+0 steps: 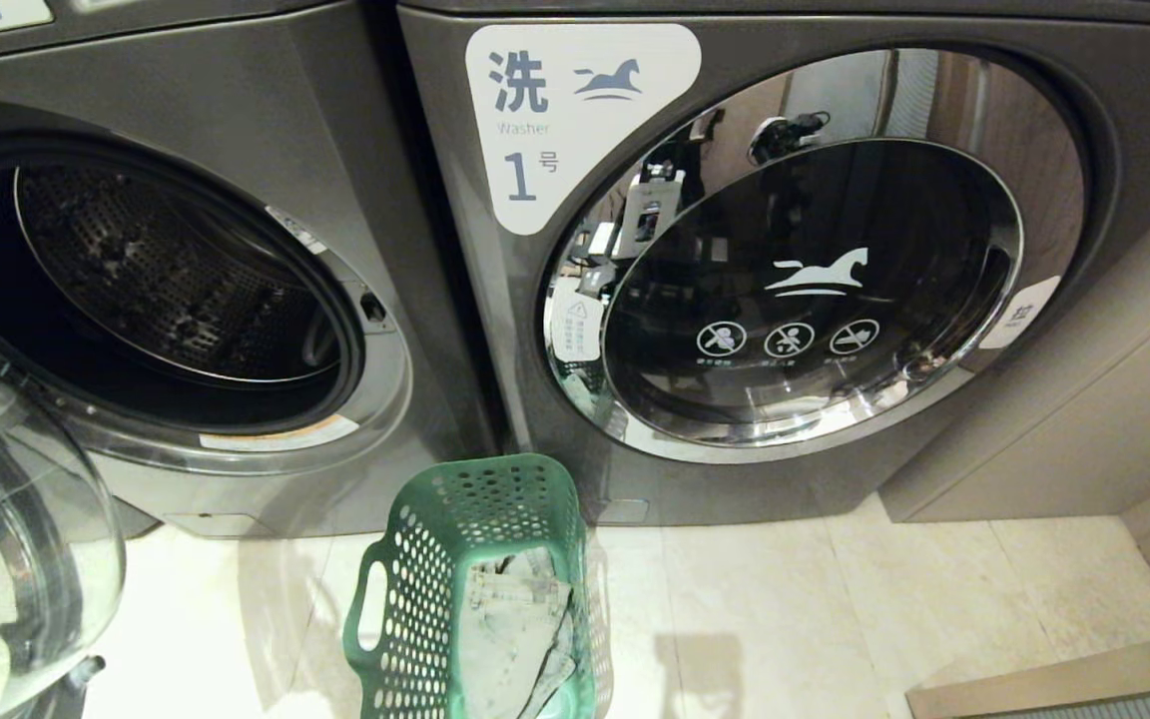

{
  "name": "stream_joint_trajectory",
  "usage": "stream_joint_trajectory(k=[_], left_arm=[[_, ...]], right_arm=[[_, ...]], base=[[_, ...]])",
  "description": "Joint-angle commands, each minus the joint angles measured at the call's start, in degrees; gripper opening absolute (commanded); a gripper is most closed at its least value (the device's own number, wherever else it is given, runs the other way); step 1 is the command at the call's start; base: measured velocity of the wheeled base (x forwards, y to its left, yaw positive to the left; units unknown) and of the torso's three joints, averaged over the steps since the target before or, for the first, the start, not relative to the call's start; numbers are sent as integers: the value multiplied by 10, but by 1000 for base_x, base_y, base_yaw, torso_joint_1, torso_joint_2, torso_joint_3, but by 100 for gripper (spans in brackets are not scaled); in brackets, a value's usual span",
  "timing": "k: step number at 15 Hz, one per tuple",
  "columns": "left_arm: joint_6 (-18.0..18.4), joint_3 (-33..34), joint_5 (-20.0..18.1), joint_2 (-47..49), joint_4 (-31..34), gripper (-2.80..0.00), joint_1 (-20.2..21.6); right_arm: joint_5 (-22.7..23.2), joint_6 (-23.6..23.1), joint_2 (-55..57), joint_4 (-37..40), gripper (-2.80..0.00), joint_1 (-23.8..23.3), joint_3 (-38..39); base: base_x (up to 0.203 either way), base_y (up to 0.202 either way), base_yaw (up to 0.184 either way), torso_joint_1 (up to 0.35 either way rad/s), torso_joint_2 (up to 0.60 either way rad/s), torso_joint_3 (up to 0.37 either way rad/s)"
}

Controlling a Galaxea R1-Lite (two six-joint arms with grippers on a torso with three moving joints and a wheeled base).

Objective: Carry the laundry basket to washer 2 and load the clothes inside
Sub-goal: Open the lid of the washing machine

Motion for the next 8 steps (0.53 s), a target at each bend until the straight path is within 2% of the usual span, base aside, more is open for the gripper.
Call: stream_joint_trajectory(k=[1, 5, 8], left_arm=[[2, 0, 7, 3, 0, -280, 1], [17, -4, 107, 12, -4, -280, 6], [23, -22, 111, 35, -9, -280, 41]], right_arm=[[0, -1, 0, 1, -280, 0, 0], [0, -1, 0, 1, -280, 0, 0], [0, -1, 0, 1, -280, 0, 0]], base=[[0, 0, 0, 0, 0, 0], [0, 0, 0, 0, 0, 0], [0, 0, 0, 0, 0, 0]])
